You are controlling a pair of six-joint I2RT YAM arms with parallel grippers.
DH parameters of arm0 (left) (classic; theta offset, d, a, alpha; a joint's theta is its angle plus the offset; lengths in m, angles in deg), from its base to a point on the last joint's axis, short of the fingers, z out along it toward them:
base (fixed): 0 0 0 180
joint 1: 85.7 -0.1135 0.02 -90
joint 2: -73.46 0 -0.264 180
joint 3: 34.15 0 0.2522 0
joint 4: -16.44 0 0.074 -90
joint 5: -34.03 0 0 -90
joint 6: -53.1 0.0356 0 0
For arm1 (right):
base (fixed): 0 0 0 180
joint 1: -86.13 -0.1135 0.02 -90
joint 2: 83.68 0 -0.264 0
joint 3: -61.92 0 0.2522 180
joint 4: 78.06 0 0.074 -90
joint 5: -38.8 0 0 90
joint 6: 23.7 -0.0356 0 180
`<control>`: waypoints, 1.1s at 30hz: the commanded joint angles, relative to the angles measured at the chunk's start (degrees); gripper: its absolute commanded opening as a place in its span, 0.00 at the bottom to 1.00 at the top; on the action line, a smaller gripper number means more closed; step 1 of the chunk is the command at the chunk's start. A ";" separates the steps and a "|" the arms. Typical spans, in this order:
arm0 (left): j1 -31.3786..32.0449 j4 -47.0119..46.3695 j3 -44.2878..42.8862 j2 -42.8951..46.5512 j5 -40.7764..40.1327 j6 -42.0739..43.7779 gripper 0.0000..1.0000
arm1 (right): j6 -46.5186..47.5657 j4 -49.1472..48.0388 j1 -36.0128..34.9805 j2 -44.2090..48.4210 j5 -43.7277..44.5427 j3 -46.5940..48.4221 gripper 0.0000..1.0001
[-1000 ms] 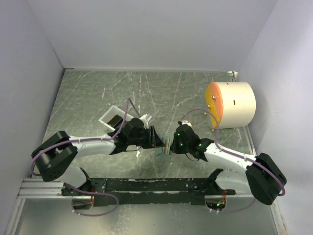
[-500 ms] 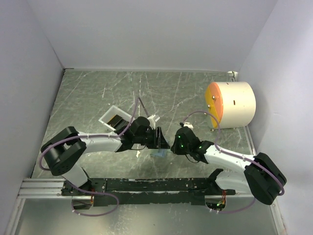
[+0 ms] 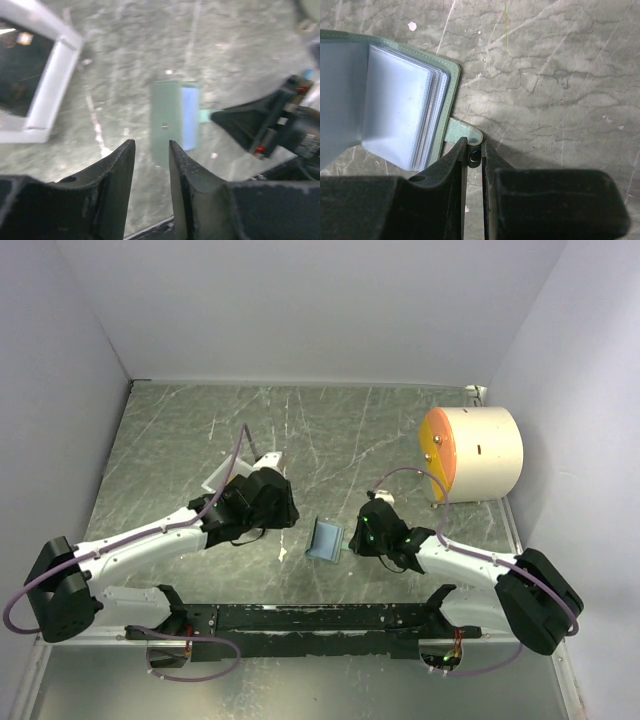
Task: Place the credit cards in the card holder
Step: Close the card holder at the center of the board.
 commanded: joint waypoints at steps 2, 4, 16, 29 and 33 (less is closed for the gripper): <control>-0.44 8.97 -0.05 -1.44 -6.66 1.65 0.35 | 0.82 -0.96 0.14 -1.02 0.33 0.95 0.09; -0.52 5.75 0.93 -2.68 -3.57 1.84 0.29 | 1.09 -1.17 0.15 -1.31 0.03 1.18 0.09; -1.70 -12.47 4.24 -10.81 11.35 2.64 0.26 | 5.53 -3.81 0.07 -4.13 -2.62 3.91 0.09; -1.72 -20.11 5.30 -14.70 17.36 4.26 0.29 | 5.85 -3.51 0.06 -5.02 -3.23 4.68 0.17; -1.72 -20.08 4.41 -15.98 17.58 5.12 0.29 | 4.77 0.13 0.11 -3.15 -1.29 5.58 0.27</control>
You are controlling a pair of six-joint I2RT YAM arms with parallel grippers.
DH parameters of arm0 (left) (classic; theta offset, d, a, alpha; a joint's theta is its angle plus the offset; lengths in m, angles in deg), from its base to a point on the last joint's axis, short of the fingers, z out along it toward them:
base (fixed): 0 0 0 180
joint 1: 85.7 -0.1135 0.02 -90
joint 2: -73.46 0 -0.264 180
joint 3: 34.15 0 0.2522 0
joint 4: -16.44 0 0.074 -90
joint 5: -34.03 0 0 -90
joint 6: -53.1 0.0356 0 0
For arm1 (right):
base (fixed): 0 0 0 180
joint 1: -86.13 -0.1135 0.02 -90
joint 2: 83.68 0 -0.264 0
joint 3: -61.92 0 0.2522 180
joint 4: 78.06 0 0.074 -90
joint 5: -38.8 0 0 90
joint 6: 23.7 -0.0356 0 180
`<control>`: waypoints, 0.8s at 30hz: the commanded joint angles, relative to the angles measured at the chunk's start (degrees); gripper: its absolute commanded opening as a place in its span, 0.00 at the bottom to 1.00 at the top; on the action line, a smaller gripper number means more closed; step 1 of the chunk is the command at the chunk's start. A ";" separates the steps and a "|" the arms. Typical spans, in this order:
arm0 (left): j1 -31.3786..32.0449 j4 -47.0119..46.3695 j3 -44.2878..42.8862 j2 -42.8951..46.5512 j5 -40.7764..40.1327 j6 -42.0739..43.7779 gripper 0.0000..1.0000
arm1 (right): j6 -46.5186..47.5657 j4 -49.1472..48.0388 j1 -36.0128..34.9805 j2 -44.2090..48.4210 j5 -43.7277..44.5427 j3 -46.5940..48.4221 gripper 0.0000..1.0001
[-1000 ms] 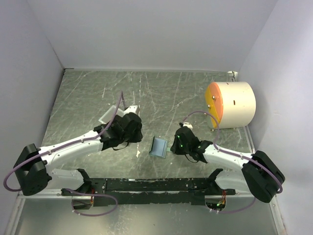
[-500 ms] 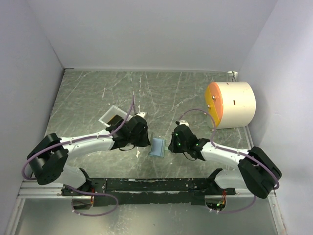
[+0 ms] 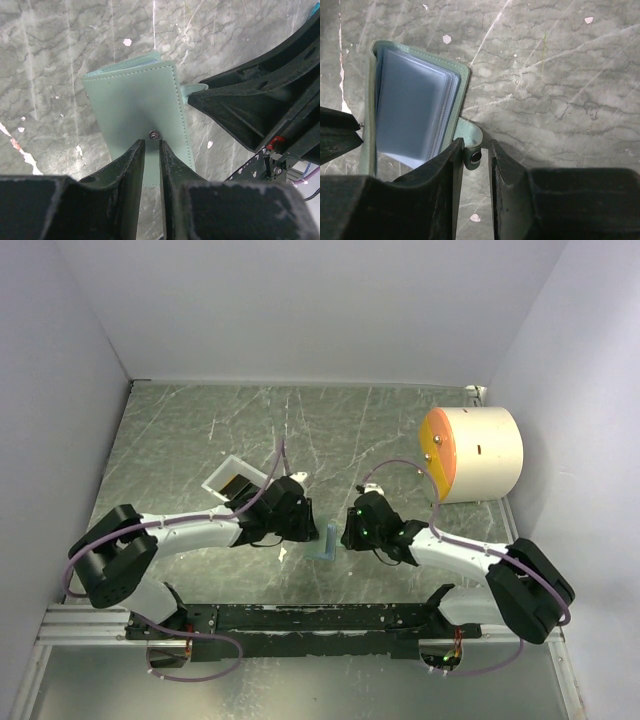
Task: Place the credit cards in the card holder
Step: Close the card holder at the center of the board.
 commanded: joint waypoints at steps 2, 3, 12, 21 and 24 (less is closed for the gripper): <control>-0.33 -2.62 -1.57 -1.81 1.99 2.30 0.29 | -0.66 4.74 0.04 2.88 2.99 2.51 0.26; -0.32 -2.51 -1.76 -2.27 1.93 2.44 0.29 | -0.67 5.52 0.11 3.65 3.12 2.64 0.26; -0.32 -2.40 -2.45 -5.28 2.00 3.47 0.29 | -1.90 8.37 0.09 7.58 1.55 2.88 0.24; -0.29 -1.07 -3.76 -7.65 2.29 4.86 0.30 | -4.04 10.88 0.60 9.67 4.02 3.55 0.23; -0.32 -0.60 -4.34 -8.40 2.64 5.19 0.30 | -4.50 10.25 1.11 9.75 3.95 2.79 0.20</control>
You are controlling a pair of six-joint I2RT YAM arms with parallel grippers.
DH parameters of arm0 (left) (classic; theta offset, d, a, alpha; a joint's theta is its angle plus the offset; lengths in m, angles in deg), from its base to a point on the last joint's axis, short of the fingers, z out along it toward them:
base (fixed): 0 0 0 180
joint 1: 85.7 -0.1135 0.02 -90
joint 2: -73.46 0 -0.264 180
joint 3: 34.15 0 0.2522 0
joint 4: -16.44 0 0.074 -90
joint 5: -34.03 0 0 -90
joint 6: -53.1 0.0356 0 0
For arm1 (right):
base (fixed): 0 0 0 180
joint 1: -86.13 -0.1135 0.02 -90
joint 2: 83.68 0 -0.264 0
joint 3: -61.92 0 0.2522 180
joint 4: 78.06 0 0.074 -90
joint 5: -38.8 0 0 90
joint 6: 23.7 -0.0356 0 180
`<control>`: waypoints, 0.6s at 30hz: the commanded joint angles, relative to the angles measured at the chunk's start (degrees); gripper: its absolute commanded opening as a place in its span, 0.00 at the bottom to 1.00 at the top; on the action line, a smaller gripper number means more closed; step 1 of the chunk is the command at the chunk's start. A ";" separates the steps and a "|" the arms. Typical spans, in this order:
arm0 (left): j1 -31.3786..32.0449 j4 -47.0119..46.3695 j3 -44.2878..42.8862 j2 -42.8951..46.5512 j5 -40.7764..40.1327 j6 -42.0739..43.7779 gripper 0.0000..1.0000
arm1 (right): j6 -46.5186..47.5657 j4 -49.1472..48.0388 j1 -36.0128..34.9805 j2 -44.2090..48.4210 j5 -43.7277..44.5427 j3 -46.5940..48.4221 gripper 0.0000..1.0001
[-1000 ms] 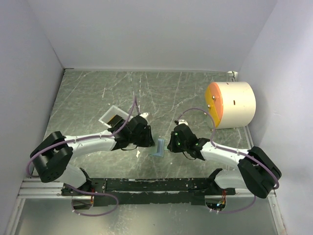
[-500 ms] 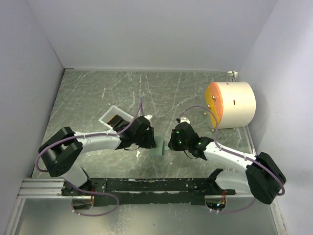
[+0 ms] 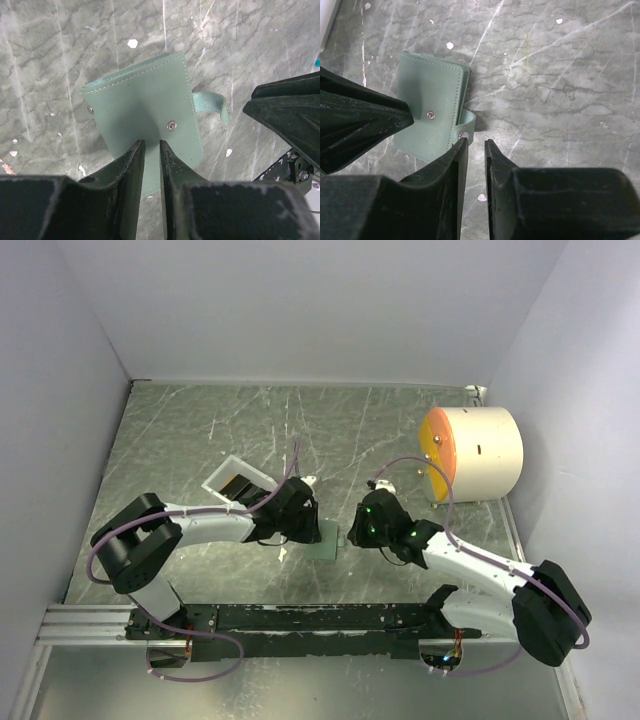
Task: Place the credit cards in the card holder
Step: Close the card holder at the center of the board.
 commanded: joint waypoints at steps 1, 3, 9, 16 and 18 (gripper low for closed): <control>-0.33 0.74 -2.15 -1.33 1.10 1.61 0.30 | -1.53 0.36 0.90 0.79 1.19 0.42 0.19; -0.29 1.49 -2.24 -1.49 0.68 1.48 0.29 | -2.07 -0.69 1.22 0.16 0.15 0.03 0.18; -0.26 -0.09 -0.34 -0.23 0.51 0.30 0.30 | -4.41 -5.56 2.16 -1.84 -5.03 -1.35 0.15; -0.30 -0.20 -0.37 -0.71 0.84 0.07 0.30 | -6.02 -10.15 2.40 -5.21 -8.49 -2.20 0.15; -0.27 -0.28 -0.16 -0.57 0.83 -0.06 0.30 | -6.19 -11.18 2.40 -5.80 -9.16 -2.30 0.14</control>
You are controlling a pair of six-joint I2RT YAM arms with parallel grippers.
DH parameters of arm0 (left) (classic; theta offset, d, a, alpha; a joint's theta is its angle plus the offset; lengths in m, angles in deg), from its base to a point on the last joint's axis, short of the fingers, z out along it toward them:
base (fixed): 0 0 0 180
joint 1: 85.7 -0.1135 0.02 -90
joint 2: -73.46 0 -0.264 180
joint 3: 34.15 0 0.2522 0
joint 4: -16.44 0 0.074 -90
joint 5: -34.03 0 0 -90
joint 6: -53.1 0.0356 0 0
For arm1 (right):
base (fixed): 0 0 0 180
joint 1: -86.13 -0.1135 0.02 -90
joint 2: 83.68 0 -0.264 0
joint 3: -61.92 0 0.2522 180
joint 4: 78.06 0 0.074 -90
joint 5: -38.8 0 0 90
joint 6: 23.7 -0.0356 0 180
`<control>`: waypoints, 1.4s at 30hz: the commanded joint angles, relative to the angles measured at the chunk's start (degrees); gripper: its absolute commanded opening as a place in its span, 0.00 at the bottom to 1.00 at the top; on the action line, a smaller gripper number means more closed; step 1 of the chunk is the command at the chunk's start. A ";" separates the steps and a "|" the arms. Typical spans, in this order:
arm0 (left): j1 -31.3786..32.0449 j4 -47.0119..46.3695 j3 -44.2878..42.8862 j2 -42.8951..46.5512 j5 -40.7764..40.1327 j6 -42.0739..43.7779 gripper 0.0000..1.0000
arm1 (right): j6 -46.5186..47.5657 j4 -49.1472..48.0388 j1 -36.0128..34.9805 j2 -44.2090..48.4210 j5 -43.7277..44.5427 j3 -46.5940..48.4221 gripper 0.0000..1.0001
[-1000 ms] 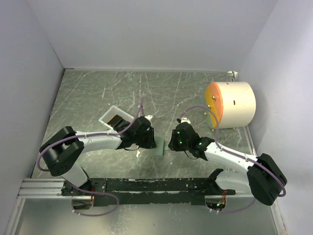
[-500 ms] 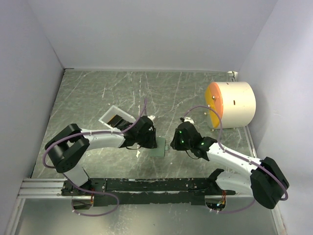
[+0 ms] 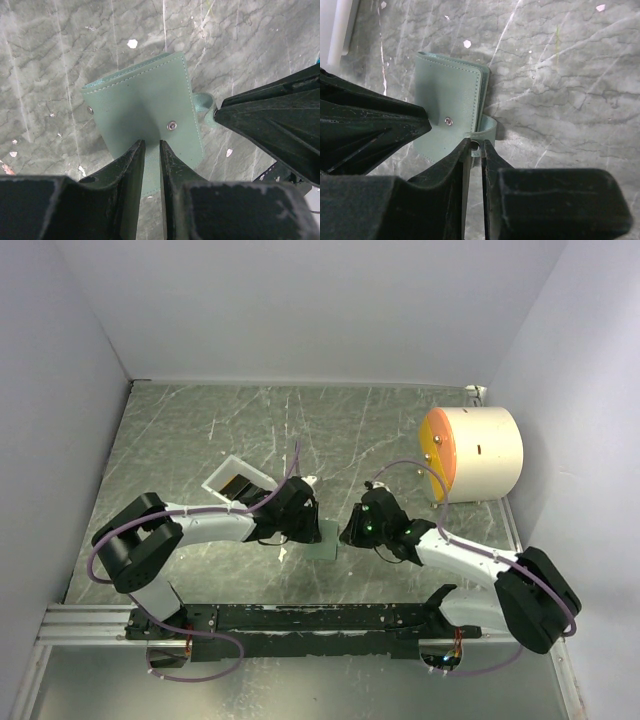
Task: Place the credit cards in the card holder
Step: Close the card holder at the center of the board.
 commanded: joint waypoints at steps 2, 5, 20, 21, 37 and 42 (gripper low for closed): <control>-0.31 -0.87 0.66 0.07 0.65 -0.41 0.30 | -1.28 -5.03 0.18 -1.29 -2.85 -0.92 0.14; -0.30 -0.97 0.83 -0.03 0.75 -0.59 0.30 | -1.63 -5.75 0.17 -1.70 -3.38 -1.02 0.14; -0.32 -0.43 0.27 1.91 0.23 -2.30 0.30 | -2.05 -8.08 0.16 -4.09 -5.01 -1.24 0.17; -0.30 -0.23 0.21 2.03 0.05 -2.26 0.30 | -2.07 -8.19 0.19 -4.18 -5.05 -1.25 0.17; -0.28 -1.22 1.59 0.59 0.40 -3.01 0.28 | -3.12 -10.71 0.21 -5.82 -6.59 -1.69 0.16; -0.30 -1.33 1.87 0.64 0.34 -3.12 0.28 | -3.29 -11.20 0.21 -6.34 -6.72 -1.79 0.16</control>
